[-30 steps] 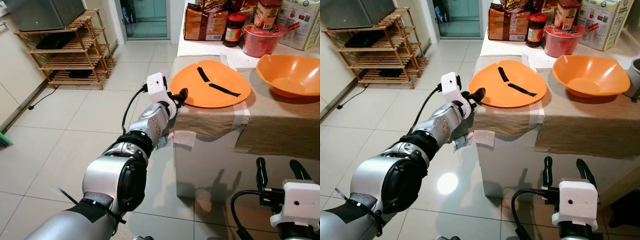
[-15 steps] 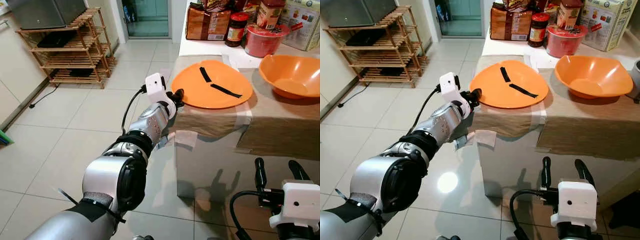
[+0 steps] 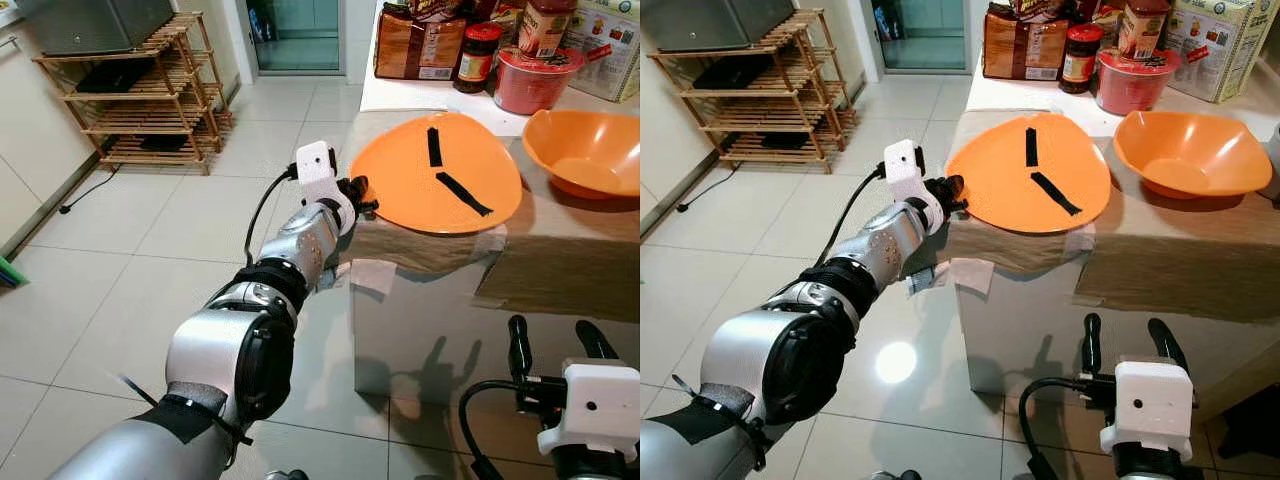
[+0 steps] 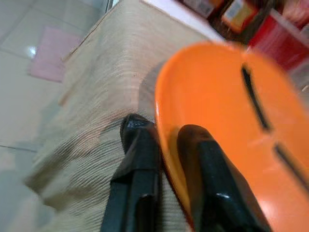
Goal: Setting the table
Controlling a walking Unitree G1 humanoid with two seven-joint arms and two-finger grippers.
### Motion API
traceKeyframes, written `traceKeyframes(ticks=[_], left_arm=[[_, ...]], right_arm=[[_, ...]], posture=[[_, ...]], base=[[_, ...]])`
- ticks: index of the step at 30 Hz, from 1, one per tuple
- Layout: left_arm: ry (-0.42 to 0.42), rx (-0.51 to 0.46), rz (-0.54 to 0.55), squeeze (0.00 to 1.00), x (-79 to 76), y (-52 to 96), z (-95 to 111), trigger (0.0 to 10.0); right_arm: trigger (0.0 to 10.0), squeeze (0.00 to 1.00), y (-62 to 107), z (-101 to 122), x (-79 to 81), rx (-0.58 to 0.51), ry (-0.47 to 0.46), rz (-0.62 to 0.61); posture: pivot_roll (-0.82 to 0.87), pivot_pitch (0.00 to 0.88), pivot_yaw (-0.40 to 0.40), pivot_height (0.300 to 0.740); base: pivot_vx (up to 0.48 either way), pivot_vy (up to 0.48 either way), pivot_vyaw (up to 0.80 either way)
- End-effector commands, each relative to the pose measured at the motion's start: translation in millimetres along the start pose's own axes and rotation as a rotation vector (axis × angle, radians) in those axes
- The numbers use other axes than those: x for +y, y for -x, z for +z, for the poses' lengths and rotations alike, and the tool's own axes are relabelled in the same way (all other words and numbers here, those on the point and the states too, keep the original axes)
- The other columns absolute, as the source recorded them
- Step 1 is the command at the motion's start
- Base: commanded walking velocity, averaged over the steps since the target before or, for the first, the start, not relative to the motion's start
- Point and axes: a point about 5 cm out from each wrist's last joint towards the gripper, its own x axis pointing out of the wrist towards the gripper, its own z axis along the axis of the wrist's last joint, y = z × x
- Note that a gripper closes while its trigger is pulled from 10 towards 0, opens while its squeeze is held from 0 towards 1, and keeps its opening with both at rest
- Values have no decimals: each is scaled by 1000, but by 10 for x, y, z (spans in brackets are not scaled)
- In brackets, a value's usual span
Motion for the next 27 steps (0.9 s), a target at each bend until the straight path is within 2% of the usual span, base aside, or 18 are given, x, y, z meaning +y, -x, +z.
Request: traceKeyframes(ticks=[1,6,12,20,21,22,23,24,25,27], left_arm=[[76,18,-126,0,-434,-58,-61,0],[170,-46,-170,0,-481,-66,129,0],[236,-75,-162,0,-465,-67,197,0],[260,-102,-127,0,-392,-63,240,0],[202,-111,-120,0,-383,-61,253,0],[202,-111,-120,0,-383,-61,253,0],[127,-124,-119,0,-385,-59,272,0],[-11,-149,-147,0,-420,-54,302,0],[-60,-159,-158,0,-431,-51,312,0],[-100,-170,-172,0,-441,-47,323,0]], right_arm=[[10000,0,-2,-3,17,8,-1,6],[10000,0,-35,-19,37,5,-5,17],[10000,0,-67,-30,48,2,-7,21],[10000,0,-97,-41,47,-1,-6,20],[10000,0,-101,-41,50,-2,-6,21],[10000,0,-101,-41,50,-2,-6,21],[10000,0,-105,-40,52,-3,-6,21],[10000,0,-116,-42,59,-5,-7,22],[10000,0,-122,-45,64,-5,-8,22],[10000,0,-132,-50,72,-6,-10,23]], posture=[[-327,46,129,740],[-312,39,123,740],[-305,31,123,740],[-305,26,122,740],[-305,24,121,740],[-305,24,121,740],[-305,24,121,740],[-303,23,121,740],[-295,20,121,740],[-290,17,122,740]], base=[[0,0,0],[0,0,0],[0,0,0],[0,0,0],[0,0,0],[0,0,0],[0,0,0],[0,0,0],[0,0,0],[0,0,0]])
